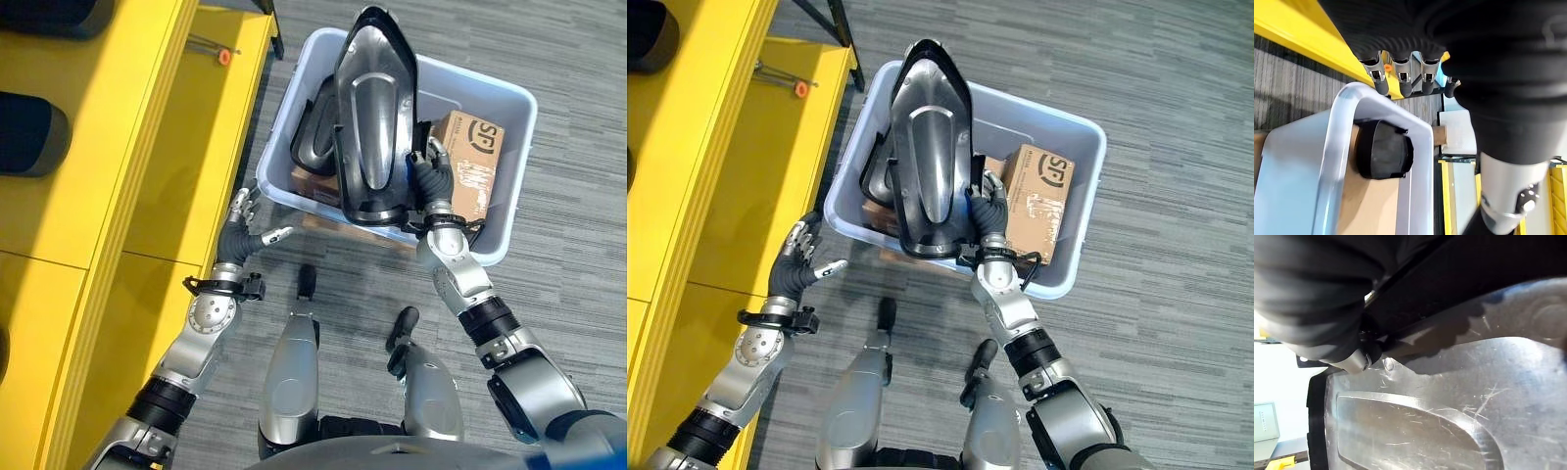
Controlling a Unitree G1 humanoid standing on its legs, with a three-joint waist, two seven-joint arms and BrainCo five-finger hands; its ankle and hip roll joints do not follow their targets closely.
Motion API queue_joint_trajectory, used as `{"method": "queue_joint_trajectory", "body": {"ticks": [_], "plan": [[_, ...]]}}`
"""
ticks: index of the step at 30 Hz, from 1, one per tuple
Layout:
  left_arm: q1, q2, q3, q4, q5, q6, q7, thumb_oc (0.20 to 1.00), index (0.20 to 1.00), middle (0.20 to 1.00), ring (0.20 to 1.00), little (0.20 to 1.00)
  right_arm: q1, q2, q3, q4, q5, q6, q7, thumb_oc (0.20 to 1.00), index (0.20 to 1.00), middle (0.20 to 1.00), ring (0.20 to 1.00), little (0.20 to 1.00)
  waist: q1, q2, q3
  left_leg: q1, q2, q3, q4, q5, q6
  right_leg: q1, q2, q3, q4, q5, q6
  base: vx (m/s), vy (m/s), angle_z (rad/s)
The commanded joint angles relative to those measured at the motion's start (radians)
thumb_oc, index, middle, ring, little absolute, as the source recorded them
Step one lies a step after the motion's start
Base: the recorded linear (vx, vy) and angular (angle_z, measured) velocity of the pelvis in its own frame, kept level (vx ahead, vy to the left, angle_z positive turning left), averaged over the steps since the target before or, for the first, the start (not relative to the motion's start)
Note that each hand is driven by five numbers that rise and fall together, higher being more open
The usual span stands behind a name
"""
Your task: Move parts from the plastic box to the shelf.
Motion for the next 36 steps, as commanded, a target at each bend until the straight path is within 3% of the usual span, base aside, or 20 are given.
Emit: {"method": "queue_joint_trajectory", "body": {"ticks": [1,2,6,8,10,11,12,13,14,16,18,22,26,35,36], "plan": [[0.091,0.018,0.011,-0.054,0.014,-0.035,-0.024,1.000,1.000,1.000,1.000,1.000,0.063,0.045,0.025,-0.099,0.012,-0.095,0.057,0.200,0.200,0.200,0.200,0.200,0.014,-0.019,-0.174,0.076,0.086,-0.014,0.009,-0.082,-0.019,-0.029,0.017,-0.014,0.105,-0.107,0.008,-0.01,-0.122,-0.08],[0.093,0.018,0.012,-0.055,0.014,-0.035,-0.024,1.000,1.000,1.000,1.000,1.000,0.064,0.045,0.026,-0.099,0.012,-0.095,0.057,0.200,0.200,0.200,0.200,0.200,0.014,-0.018,-0.173,0.079,0.087,-0.014,0.007,-0.081,-0.020,-0.027,0.019,-0.014,0.105,-0.108,0.008,-0.03,-0.196,-0.08],[0.168,-0.001,0.057,-0.062,0.025,-0.033,-0.033,1.000,1.000,1.000,1.000,1.000,0.031,0.062,0.082,-0.069,0.033,-0.090,0.093,0.200,0.200,0.200,0.200,0.200,0.039,-0.017,-0.219,0.129,0.187,-0.017,-0.078,0.017,-0.044,-0.006,0.119,-0.025,0.107,-0.160,-0.042,-0.07,-0.245,-0.07],[0.169,-0.001,0.057,-0.063,0.025,-0.033,-0.033,1.000,1.000,1.000,1.000,1.000,0.030,0.063,0.082,-0.067,0.034,-0.091,0.093,0.200,0.200,0.200,0.200,0.200,0.041,-0.016,-0.220,0.133,0.190,-0.014,-0.085,0.021,-0.046,-0.005,0.122,-0.024,0.104,-0.158,-0.043,-0.03,-0.133,-0.16],[0.185,-0.015,0.058,-0.057,0.027,-0.027,-0.040,1.000,1.000,1.000,1.000,1.000,0.014,0.043,0.085,-0.080,0.027,-0.090,0.088,0.200,0.200,0.200,0.200,0.200,0.056,-0.015,-0.246,0.120,0.210,-0.006,-0.156,0.108,-0.071,0.010,0.151,-0.049,0.053,-0.166,-0.052,-0.08,-0.167,-0.12],[0.174,-0.023,0.049,-0.042,0.032,-0.022,-0.043,1.000,1.000,1.000,1.000,1.000,0.021,0.034,0.076,-0.090,0.022,-0.093,0.086,0.200,0.200,0.200,0.200,0.200,0.046,-0.010,-0.251,0.105,0.218,0.040,-0.167,0.156,-0.076,0.019,0.145,-0.081,0.030,-0.161,-0.057,-0.07,-0.048,-0.04],[0.173,-0.023,0.048,-0.042,0.032,-0.023,-0.042,1.000,1.000,1.000,1.000,1.000,0.021,0.033,0.076,-0.090,0.022,-0.092,0.086,0.200,0.200,0.200,0.200,0.200,0.044,-0.009,-0.251,0.105,0.218,0.039,-0.170,0.159,-0.077,0.020,0.145,-0.083,0.029,-0.161,-0.057,-0.10,-0.072,0.48],[0.147,-0.045,0.038,-0.010,0.041,-0.015,-0.041,1.000,1.000,1.000,1.000,1.000,0.033,0.003,0.066,-0.099,0.009,-0.093,0.078,0.200,0.200,0.200,0.200,0.200,0.013,-0.026,-0.258,0.112,0.236,0.191,-0.110,0.133,-0.081,0.034,0.115,-0.133,-0.002,-0.154,-0.059,-0.09,-0.053,0.80],[0.138,-0.048,0.032,-0.009,0.037,-0.017,-0.047,1.000,1.000,1.000,1.000,1.000,0.036,-0.002,0.068,-0.097,0.008,-0.090,0.069,0.200,0.200,0.200,0.200,0.200,0.013,-0.028,-0.260,0.117,0.235,0.197,-0.076,0.103,-0.077,0.036,0.106,-0.146,-0.011,-0.149,-0.061,-0.13,-0.072,1.39],[0.149,-0.057,0.034,-0.026,0.030,-0.027,-0.053,1.000,1.000,1.000,1.000,1.000,0.033,-0.005,0.067,-0.089,0.001,-0.088,0.061,0.200,0.200,0.200,0.200,0.200,0.027,-0.037,-0.258,0.134,0.231,0.127,0.082,0.053,-0.071,0.048,0.099,-0.142,-0.039,-0.125,-0.068,-0.09,-0.007,1.11],[0.147,-0.067,0.033,-0.032,0.021,-0.022,-0.054,1.000,1.000,1.000,1.000,1.000,0.045,0.006,0.065,-0.086,0.001,-0.083,0.059,0.200,0.200,0.200,0.200,0.200,0.029,-0.043,-0.270,0.155,0.196,0.071,0.147,-0.012,-0.064,0.060,0.090,-0.147,-0.041,-0.116,-0.064,-0.02,0.077,0.31],[0.156,-0.080,0.033,-0.034,0.037,-0.011,-0.072,1.000,1.000,1.000,1.000,1.000,0.097,-0.006,0.045,-0.115,0.006,-0.068,0.071,0.200,0.200,0.200,0.200,0.200,-0.017,-0.023,-0.327,0.233,0.173,0.169,-0.009,-0.101,-0.047,0.071,0.034,-0.190,-0.047,-0.067,-0.014,0.02,0.241,0.51],[0.151,-0.068,0.037,-0.040,0.052,-0.012,-0.080,1.000,1.000,1.000,1.000,1.000,0.140,-0.005,0.016,-0.129,-0.001,-0.059,0.072,0.200,0.200,0.200,0.200,0.200,-0.019,-0.011,-0.355,0.242,0.124,0.186,-0.058,-0.125,-0.036,0.084,-0.030,-0.224,-0.050,-0.012,0.019,0.01,0.260,0.36],[0.171,-0.042,0.080,-0.060,0.079,-0.015,-0.088,1.000,1.000,1.000,1.000,1.000,0.150,0.013,-0.014,-0.126,-0.026,-0.034,0.091,0.200,0.200,0.200,0.200,0.200,0.038,-0.039,-0.367,0.208,-0.010,0.125,-0.044,-0.189,0.027,0.132,-0.138,-0.275,-0.093,0.084,0.084,0.00,0.227,0.36],[0.171,-0.042,0.081,-0.058,0.084,-0.016,-0.088,1.000,1.000,1.000,1.000,1.000,0.148,0.018,-0.018,-0.125,-0.033,-0.031,0.089,0.200,0.200,0.200,0.200,0.200,0.051,-0.044,-0.361,0.193,-0.042,0.105,-0.020,-0.206,0.040,0.140,-0.156,-0.271,-0.109,0.112,0.097,-0.01,0.208,0.34]]}}
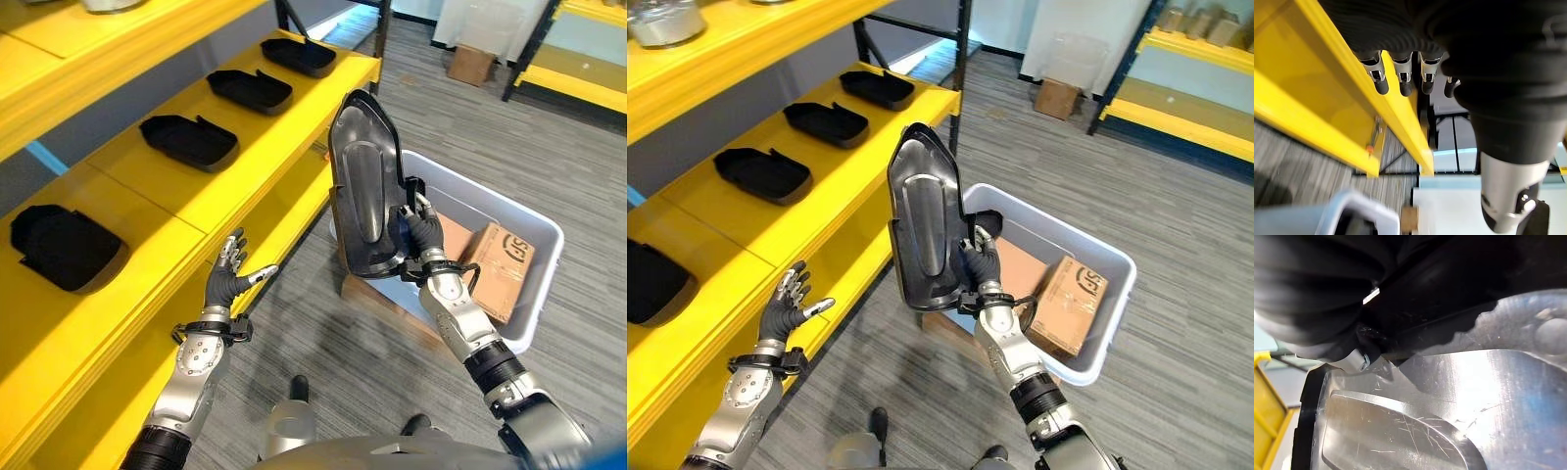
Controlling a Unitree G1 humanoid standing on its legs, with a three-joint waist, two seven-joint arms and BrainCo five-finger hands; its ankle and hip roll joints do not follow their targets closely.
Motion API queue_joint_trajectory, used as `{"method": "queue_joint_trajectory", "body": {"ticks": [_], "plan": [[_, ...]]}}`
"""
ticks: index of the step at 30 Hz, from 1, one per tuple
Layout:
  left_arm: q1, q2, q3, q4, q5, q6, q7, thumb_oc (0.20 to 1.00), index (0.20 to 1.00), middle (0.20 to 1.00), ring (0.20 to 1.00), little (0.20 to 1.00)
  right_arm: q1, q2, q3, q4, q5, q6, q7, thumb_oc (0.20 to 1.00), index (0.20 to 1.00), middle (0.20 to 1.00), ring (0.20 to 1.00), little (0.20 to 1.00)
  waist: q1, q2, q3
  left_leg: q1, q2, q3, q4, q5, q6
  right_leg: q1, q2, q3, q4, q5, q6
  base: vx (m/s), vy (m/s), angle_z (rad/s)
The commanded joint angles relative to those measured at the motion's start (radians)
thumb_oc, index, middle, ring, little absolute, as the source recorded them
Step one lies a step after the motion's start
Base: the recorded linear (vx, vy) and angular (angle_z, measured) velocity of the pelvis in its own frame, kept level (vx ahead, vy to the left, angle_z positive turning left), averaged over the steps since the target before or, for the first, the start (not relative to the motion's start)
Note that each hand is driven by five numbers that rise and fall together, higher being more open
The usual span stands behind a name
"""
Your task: Move parts from the plastic box to the shelf.
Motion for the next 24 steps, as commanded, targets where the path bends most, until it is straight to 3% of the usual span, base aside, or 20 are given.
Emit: {"method": "queue_joint_trajectory", "body": {"ticks": [1,4,7,9,11,12,13,15,17,18,21,24], "plan": [[0.006,0.047,0.017,-0.088,0.033,-0.049,-0.009,1.000,1.000,1.000,1.000,1.000,-0.044,0.020,-0.052,-0.096,-0.029,-0.053,0.009,0.200,0.200,0.200,0.200,0.200,0.027,-0.038,-0.019,0.002,-0.007,0.008,0.059,-0.133,0.032,-0.008,-0.060,0.036,-0.067,0.097,0.090,-0.02,0.256,0.21],[0.012,0.040,0.018,-0.081,0.026,-0.047,-0.014,1.000,1.000,1.000,1.000,1.000,-0.043,0.027,-0.061,-0.094,-0.036,-0.048,0.013,0.200,0.200,0.200,0.200,0.200,0.036,-0.043,-0.021,-0.001,-0.056,-0.002,0.065,-0.155,0.061,-0.008,-0.087,0.060,-0.087,0.134,0.105,-0.01,0.251,0.25],[-0.012,0.061,0.008,-0.076,0.048,-0.050,-0.026,1.000,1.000,1.000,1.000,1.000,-0.040,0.032,-0.068,-0.089,-0.035,-0.047,0.017,0.200,0.200,0.200,0.200,0.200,0.015,-0.045,-0.023,-0.006,-0.088,-0.026,0.032,-0.121,0.085,-0.036,-0.084,0.149,-0.059,0.147,0.086,-0.02,0.231,0.28],[-0.036,0.068,0.000,-0.066,0.052,-0.056,-0.025,1.000,1.000,1.000,1.000,1.000,-0.035,0.024,-0.069,-0.109,-0.034,-0.051,0.018,0.200,0.200,0.200,0.200,0.200,-0.024,-0.034,-0.029,0.000,-0.105,-0.062,-0.009,-0.093,0.101,-0.084,-0.012,0.345,-0.023,0.108,0.060,0.00,0.233,0.94],[-0.063,0.063,-0.022,-0.039,0.053,-0.055,-0.029,1.000,1.000,1.000,1.000,1.000,-0.009,0.004,-0.083,-0.142,-0.015,-0.061,0.029,0.200,0.200,0.200,0.200,0.200,-0.094,-0.019,-0.035,0.016,-0.119,-0.119,-0.046,-0.062,0.107,-0.128,0.172,0.589,0.019,-0.016,0.017,0.09,0.220,0.90],[-0.073,0.060,-0.034,-0.041,0.054,-0.049,-0.034,1.000,1.000,1.000,1.000,1.000,0.009,-0.004,-0.075,-0.151,-0.001,-0.063,0.038,0.200,0.200,0.200,0.200,0.200,-0.108,-0.023,-0.031,0.028,-0.132,-0.138,-0.064,-0.043,0.107,-0.130,0.237,0.618,0.024,-0.047,0.004,0.06,0.179,0.66],[-0.070,0.054,-0.034,-0.054,0.054,-0.045,-0.040,1.000,1.000,1.000,1.000,1.000,0.014,-0.005,-0.071,-0.153,0.006,-0.066,0.046,0.200,0.200,0.200,0.200,0.200,-0.104,-0.028,-0.031,0.027,-0.144,-0.148,-0.075,-0.029,0.111,-0.145,0.279,0.586,0.035,-0.055,-0.016,0.03,0.132,0.86],[-0.061,0.045,-0.026,-0.066,0.054,-0.040,-0.038,1.000,1.000,1.000,1.000,1.000,0.027,-0.003,-0.067,-0.147,0.022,-0.071,0.047,0.200,0.200,0.200,0.200,0.200,-0.111,-0.037,-0.035,0.040,-0.160,-0.169,-0.095,-0.014,0.110,-0.147,0.318,0.524,0.048,-0.078,-0.039,0.03,0.051,0.68],[-0.062,0.038,-0.030,-0.067,0.047,-0.039,-0.041,1.000,1.000,1.000,1.000,1.000,0.030,-0.011,-0.069,-0.150,0.030,-0.078,0.043,0.200,0.200,0.200,0.200,0.200,-0.130,-0.048,-0.039,0.042,-0.169,-0.189,-0.090,-0.006,0.109,-0.145,0.385,0.585,0.062,-0.095,-0.048,0.00,0.005,0.47],[-0.063,0.036,-0.034,-0.059,0.047,-0.041,-0.039,1.000,1.000,1.000,1.000,1.000,0.029,-0.014,-0.064,-0.161,0.033,-0.087,0.039,0.200,0.200,0.200,0.200,0.200,-0.133,-0.062,-0.041,0.031,-0.181,-0.198,-0.066,-0.013,0.111,-0.131,0.429,0.663,0.045,-0.093,-0.064,-0.06,-0.022,0.47],[-0.044,0.033,-0.021,-0.079,0.050,-0.040,-0.028,1.000,1.000,1.000,1.000,1.000,0.018,-0.006,-0.056,-0.166,0.033,-0.087,0.037,0.200,0.200,0.200,0.200,0.200,-0.110,-0.068,-0.043,0.028,-0.191,-0.199,-0.063,-0.010,0.113,-0.099,0.395,0.626,-0.013,-0.075,-0.065,-0.05,-0.022,0.19],[-0.010,0.012,-0.006,-0.086,0.023,-0.048,-0.019,1.000,1.000,1.000,1.000,1.000,0.003,-0.005,-0.051,-0.142,0.039,-0.086,0.022,0.200,0.200,0.200,0.200,0.200,-0.097,-0.062,-0.063,0.029,-0.186,-0.184,-0.067,-0.012,0.103,-0.063,0.396,0.631,-0.068,-0.065,-0.071,-0.02,-0.053,0.01]]}}
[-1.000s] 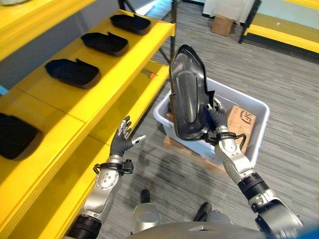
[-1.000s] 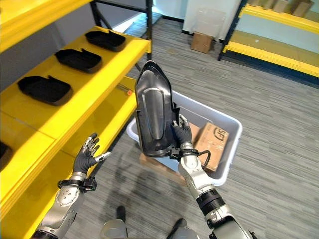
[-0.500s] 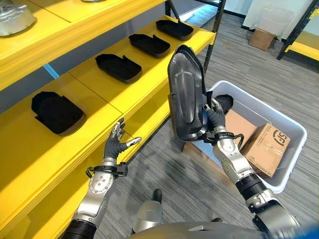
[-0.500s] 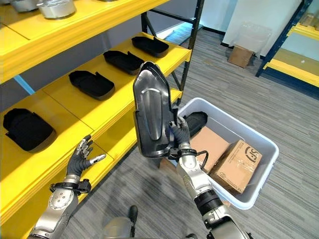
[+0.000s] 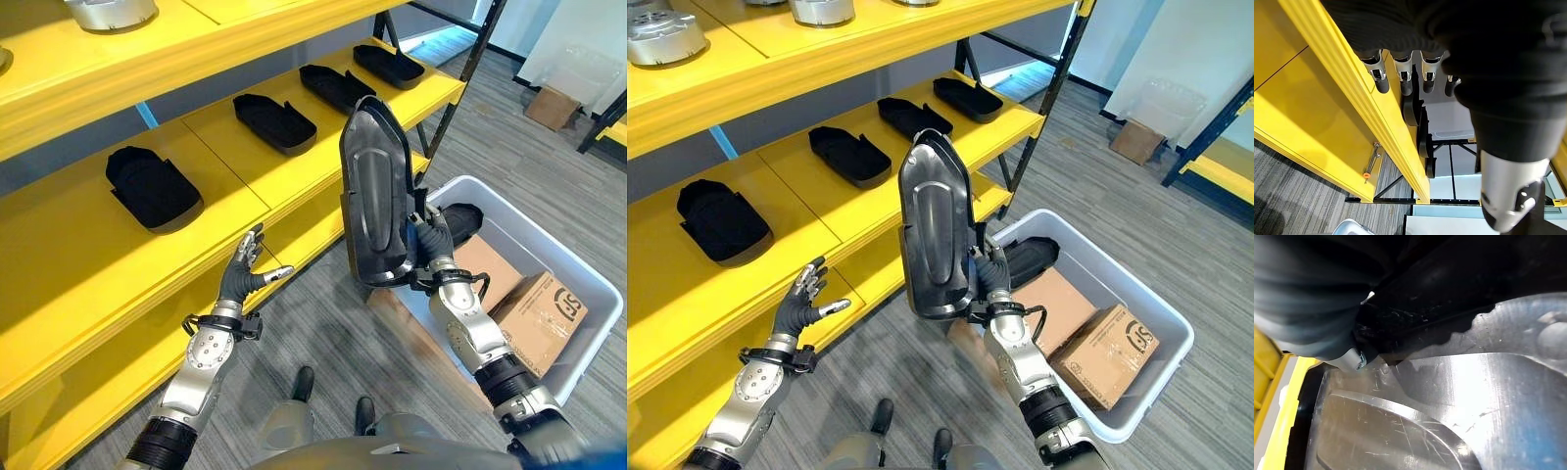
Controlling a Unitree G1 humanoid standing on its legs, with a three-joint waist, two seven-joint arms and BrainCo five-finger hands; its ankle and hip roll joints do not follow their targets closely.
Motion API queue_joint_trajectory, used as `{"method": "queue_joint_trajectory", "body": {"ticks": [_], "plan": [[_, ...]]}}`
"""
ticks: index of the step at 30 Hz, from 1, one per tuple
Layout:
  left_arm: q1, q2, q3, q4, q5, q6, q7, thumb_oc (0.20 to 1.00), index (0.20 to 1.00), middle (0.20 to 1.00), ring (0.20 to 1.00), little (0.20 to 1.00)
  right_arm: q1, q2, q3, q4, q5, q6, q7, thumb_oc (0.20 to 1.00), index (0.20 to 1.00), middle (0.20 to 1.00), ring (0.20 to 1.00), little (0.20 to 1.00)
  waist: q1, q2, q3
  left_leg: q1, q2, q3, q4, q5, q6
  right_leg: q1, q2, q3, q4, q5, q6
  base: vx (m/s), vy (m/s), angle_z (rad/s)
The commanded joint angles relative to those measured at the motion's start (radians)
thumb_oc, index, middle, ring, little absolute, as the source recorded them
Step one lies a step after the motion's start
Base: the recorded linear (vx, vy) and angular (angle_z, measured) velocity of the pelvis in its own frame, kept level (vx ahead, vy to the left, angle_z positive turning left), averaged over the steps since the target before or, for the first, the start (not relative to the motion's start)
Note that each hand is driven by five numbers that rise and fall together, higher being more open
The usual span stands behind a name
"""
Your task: Move parts from the plastic box to the shelf.
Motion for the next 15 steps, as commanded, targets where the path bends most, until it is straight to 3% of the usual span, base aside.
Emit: {"method": "queue_joint_trajectory", "body": {"ticks": [1,3,6,7,8,9,10,11,13,14,15], "plan": [[0.025,0.014,0.048,-0.087,-0.014,-0.050,0.020,1.000,1.000,1.000,1.000,1.000,-0.071,0.031,-0.015,-0.075,0.028,-0.102,-0.015,0.200,0.200,0.200,0.200,0.200,0.010,-0.050,-0.056,0.073,-0.125,0.113,-0.021,-0.086,0.051,0.007,0.020,-0.004,-0.099,0.084,0.049,-0.02,-0.070,0.06],[0.051,0.014,0.053,-0.093,-0.012,-0.050,0.012,1.000,1.000,1.000,1.000,1.000,-0.062,0.025,-0.021,-0.074,0.017,-0.099,-0.014,0.200,0.200,0.200,0.200,0.200,0.020,-0.048,-0.061,0.074,-0.124,0.119,-0.004,-0.094,0.052,0.021,0.014,-0.021,-0.109,0.078,0.046,-0.03,-0.072,0.06],[0.062,0.019,0.054,-0.094,-0.014,-0.049,0.003,1.000,1.000,1.000,1.000,1.000,-0.046,0.011,-0.022,-0.088,0.024,-0.104,-0.004,0.200,0.200,0.200,0.200,0.200,0.032,-0.049,-0.024,-0.004,-0.154,0.120,0.182,-0.127,0.007,0.044,-0.002,-0.068,-0.120,0.072,0.035,-0.12,-0.104,0.38],[0.059,0.018,0.055,-0.089,-0.012,-0.049,0.006,1.000,1.000,1.000,1.000,1.000,-0.041,0.001,-0.024,-0.095,0.023,-0.106,-0.003,0.200,0.200,0.200,0.200,0.200,0.035,-0.048,-0.004,-0.035,-0.149,0.151,0.235,-0.122,-0.015,0.048,-0.016,-0.086,-0.120,0.069,0.032,-0.19,-0.062,0.68],[0.060,0.016,0.065,-0.088,-0.015,-0.047,0.011,1.000,1.000,1.000,1.000,1.000,-0.046,-0.007,-0.022,-0.103,0.027,-0.109,-0.007,0.200,0.200,0.200,0.200,0.200,0.036,-0.051,0.008,-0.051,-0.095,0.200,0.275,-0.144,-0.025,0.042,-0.036,-0.108,-0.113,0.069,0.034,-0.14,-0.036,0.65],[0.060,0.016,0.065,-0.089,-0.015,-0.046,0.011,1.000,1.000,1.000,1.000,1.000,-0.046,-0.007,-0.022,-0.103,0.027,-0.109,-0.008,0.200,0.200,0.200,0.200,0.200,0.037,-0.050,0.009,-0.051,-0.094,0.201,0.279,-0.148,-0.026,0.043,-0.035,-0.107,-0.112,0.068,0.033,-0.08,-0.046,0.71],[0.075,0.018,0.081,-0.088,-0.014,-0.044,0.014,1.000,1.000,1.000,1.000,1.000,-0.052,-0.007,-0.018,-0.100,0.028,-0.106,-0.011,0.200,0.200,0.200,0.200,0.200,0.044,-0.064,0.005,-0.021,-0.030,0.211,0.283,-0.176,-0.016,0.038,-0.055,-0.106,-0.101,0.067,0.031,0.00,-0.029,0.55],[0.076,0.018,0.082,-0.089,-0.014,-0.043,0.014,1.000,1.000,1.000,1.000,1.000,-0.051,-0.006,-0.018,-0.100,0.028,-0.106,-0.011,0.200,0.200,0.200,0.200,0.200,0.046,-0.064,0.007,-0.018,-0.029,0.212,0.283,-0.178,-0.017,0.041,-0.054,-0.105,-0.100,0.066,0.031,0.00,-0.031,0.41],[0.074,0.016,0.086,-0.089,-0.006,-0.036,0.025,1.000,1.000,1.000,1.000,1.000,-0.041,-0.010,-0.013,-0.106,0.021,-0.105,-0.009,0.200,0.200,0.200,0.200,0.200,0.029,-0.072,-0.007,0.039,0.088,0.224,0.249,-0.140,-0.022,0.028,-0.072,-0.116,-0.078,0.048,0.026,0.01,0.012,0.15],[0.075,0.015,0.086,-0.089,-0.006,-0.035,0.025,1.000,1.000,1.000,1.000,1.000,-0.040,-0.010,-0.013,-0.106,0.020,-0.104,-0.009,0.200,0.200,0.200,0.200,0.200,0.028,-0.071,-0.006,0.043,0.089,0.222,0.244,-0.138,-0.024,0.029,-0.071,-0.117,-0.075,0.044,0.025,0.00,0.028,0.38],[0.071,0.014,0.086,-0.090,-0.005,-0.034,0.027,1.000,1.000,1.000,1.000,1.000,-0.040,-0.013,-0.010,-0.102,0.019,-0.103,-0.011,0.200,0.200,0.200,0.200,0.200,0.020,-0.065,-0.010,0.067,0.130,0.225,0.213,-0.105,-0.033,0.020,-0.074,-0.130,-0.064,0.035,0.024,-0.02,0.046,0.63]]}}
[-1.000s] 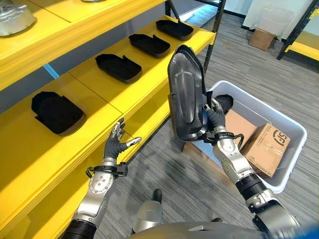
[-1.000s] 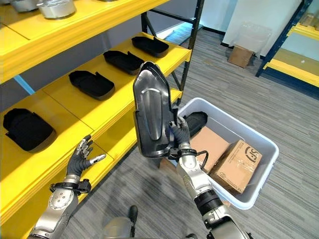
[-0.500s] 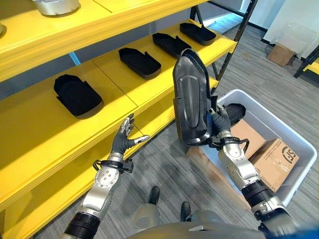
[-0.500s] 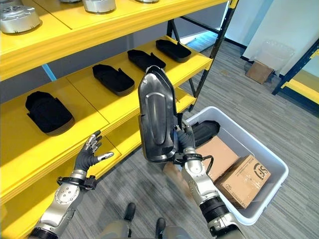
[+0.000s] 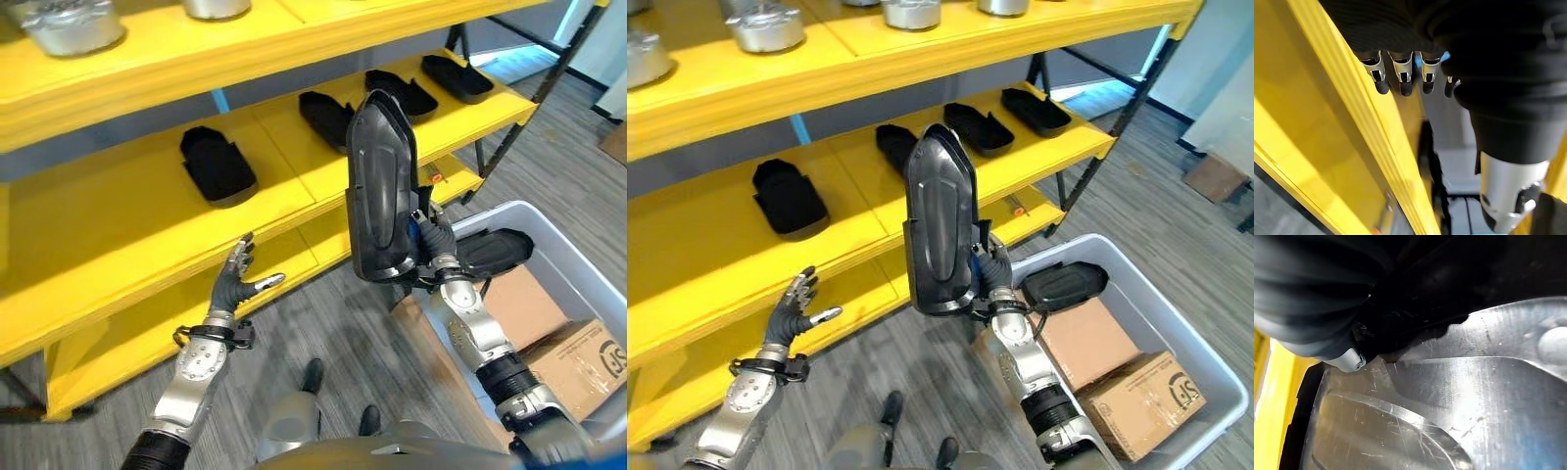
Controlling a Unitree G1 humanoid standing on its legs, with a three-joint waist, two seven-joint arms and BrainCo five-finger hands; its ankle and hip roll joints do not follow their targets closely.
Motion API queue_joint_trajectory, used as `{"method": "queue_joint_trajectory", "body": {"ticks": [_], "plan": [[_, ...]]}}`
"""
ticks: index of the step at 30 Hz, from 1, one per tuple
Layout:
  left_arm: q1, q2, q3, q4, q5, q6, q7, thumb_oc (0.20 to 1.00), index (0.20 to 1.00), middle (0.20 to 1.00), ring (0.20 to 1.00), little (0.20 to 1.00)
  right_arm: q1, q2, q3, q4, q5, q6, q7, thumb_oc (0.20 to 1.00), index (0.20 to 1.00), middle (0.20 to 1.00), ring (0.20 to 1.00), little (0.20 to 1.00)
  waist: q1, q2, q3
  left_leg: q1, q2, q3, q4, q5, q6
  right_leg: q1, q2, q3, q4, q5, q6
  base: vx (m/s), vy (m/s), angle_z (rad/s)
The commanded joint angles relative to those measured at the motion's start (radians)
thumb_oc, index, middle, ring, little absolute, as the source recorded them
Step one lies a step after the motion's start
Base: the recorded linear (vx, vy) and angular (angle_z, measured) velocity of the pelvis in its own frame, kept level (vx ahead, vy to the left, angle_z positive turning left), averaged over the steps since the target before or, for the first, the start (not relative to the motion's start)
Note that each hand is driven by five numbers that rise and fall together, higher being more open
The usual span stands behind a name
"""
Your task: Move parts from the plastic box to the shelf.
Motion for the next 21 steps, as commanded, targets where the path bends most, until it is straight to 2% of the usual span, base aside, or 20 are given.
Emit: {"method": "queue_joint_trajectory", "body": {"ticks": [1,2,5,6,7,8,9,10,12,15,19,21], "plan": [[0.018,-0.019,0.017,-0.092,-0.002,-0.045,0.016,1.000,1.000,1.000,1.000,1.000,-0.043,-0.019,-0.019,-0.081,-0.007,-0.094,-0.005,0.200,0.200,0.200,0.200,0.200,-0.043,0.026,-0.078,0.098,0.108,0.021,-0.102,0.071,0.018,-0.075,0.050,-0.004,0.014,-0.019,0.095,-0.04,0.103,0.62],[0.006,-0.020,0.012,-0.092,-0.003,-0.044,0.021,1.000,1.000,1.000,1.000,1.000,-0.048,-0.022,-0.020,-0.075,-0.006,-0.097,-0.012,0.200,0.200,0.200,0.200,0.200,-0.051,0.037,-0.080,0.105,0.165,0.031,-0.148,0.124,0.004,-0.089,0.039,-0.024,0.035,-0.032,0.097,-0.04,0.133,0.53],[-0.022,-0.020,0.001,-0.083,-0.011,-0.037,0.025,1.000,1.000,1.000,1.000,1.000,-0.056,-0.026,-0.032,-0.064,-0.010,-0.102,-0.040,0.200,0.200,0.200,0.200,0.200,-0.063,0.080,-0.079,0.116,0.277,0.069,-0.250,0.277,-0.047,-0.142,-0.002,-0.092,0.146,-0.073,0.105,-0.03,0.196,0.70],[-0.024,-0.018,0.000,-0.084,-0.016,-0.037,0.022,1.000,1.000,1.000,1.000,1.000,-0.058,-0.029,-0.037,-0.061,-0.014,-0.100,-0.047,0.200,0.200,0.200,0.200,0.200,-0.062,0.094,-0.077,0.118,0.296,0.087,-0.275,0.300,-0.064,-0.153,-0.016,-0.113,0.183,-0.085,0.110,-0.01,0.167,0.61],[-0.024,-0.018,0.000,-0.085,-0.016,-0.037,0.022,1.000,1.000,1.000,1.000,1.000,-0.058,-0.029,-0.038,-0.061,-0.014,-0.100,-0.048,0.200,0.200,0.200,0.200,0.200,-0.063,0.094,-0.077,0.119,0.296,0.087,-0.280,0.304,-0.065,-0.156,-0.017,-0.114,0.189,-0.089,0.109,0.00,0.215,0.57],[-0.028,-0.015,-0.004,-0.081,-0.020,-0.037,0.016,1.000,1.000,1.000,1.000,1.000,-0.051,-0.034,-0.050,-0.062,-0.020,-0.098,-0.053,0.200,0.200,0.200,0.200,0.200,-0.062,0.116,-0.076,0.128,0.314,0.131,-0.323,0.312,-0.087,-0.167,-0.046,-0.150,0.247,-0.108,0.119,0.00,0.212,0.55],[-0.024,-0.015,-0.004,-0.082,-0.022,-0.038,0.015,1.000,1.000,1.000,1.000,1.000,-0.049,-0.032,-0.051,-0.061,-0.024,-0.096,-0.054,0.200,0.200,0.200,0.200,0.200,-0.056,0.126,-0.076,0.129,0.321,0.129,-0.331,0.299,-0.095,-0.176,-0.055,-0.159,0.280,-0.117,0.126,0.01,0.286,0.65],[-0.021,-0.011,-0.003,-0.082,-0.021,-0.039,0.012,1.000,1.000,1.000,1.000,1.000,-0.050,-0.027,-0.053,-0.060,-0.024,-0.098,-0.055,0.200,0.200,0.200,0.200,0.200,-0.047,0.134,-0.076,0.126,0.322,0.111,-0.338,0.304,-0.106,-0.182,-0.062,-0.160,0.290,-0.114,0.131,0.01,0.230,0.70],[-0.015,-0.008,0.004,-0.085,-0.020,-0.040,0.012,1.000,1.000,1.000,1.000,1.000,-0.045,-0.024,-0.058,-0.063,-0.025,-0.100,-0.055,0.200,0.200,0.200,0.200,0.200,-0.035,0.138,-0.076,0.119,0.302,0.095,-0.333,0.260,-0.097,-0.182,-0.089,-0.165,0.311,-0.116,0.139,0.03,0.236,0.39],[-0.021,0.008,0.009,-0.087,-0.014,-0.037,0.005,1.000,1.000,1.000,1.000,1.000,-0.022,-0.020,-0.079,-0.072,-0.028,-0.095,-0.056,0.200,0.200,0.200,0.200,0.200,-0.017,0.129,-0.072,0.107,0.267,0.086,-0.323,0.208,-0.090,-0.147,-0.141,-0.208,0.305,-0.104,0.157,0.06,0.217,0.35],[-0.034,0.029,0.000,-0.088,-0.006,-0.035,-0.005,1.000,1.000,1.000,1.000,1.000,0.024,-0.015,-0.103,-0.099,-0.043,-0.087,-0.044,0.200,0.200,0.200,0.200,0.200,0.016,0.111,-0.070,0.055,0.173,0.019,-0.251,0.126,-0.066,-0.054,-0.205,-0.259,0.228,-0.060,0.196,0.10,0.269,0.43],[-0.036,0.038,-0.002,-0.090,-0.004,-0.035,-0.012,1.000,1.000,1.000,1.000,1.000,0.039,-0.010,-0.106,-0.103,-0.042,-0.084,-0.039,0.200,0.200,0.200,0.200,0.200,0.022,0.106,-0.075,0.041,0.142,-0.007,-0.238,0.106,-0.058,-0.021,-0.215,-0.275,0.187,-0.045,0.202,0.08,0.191,0.58]]}}
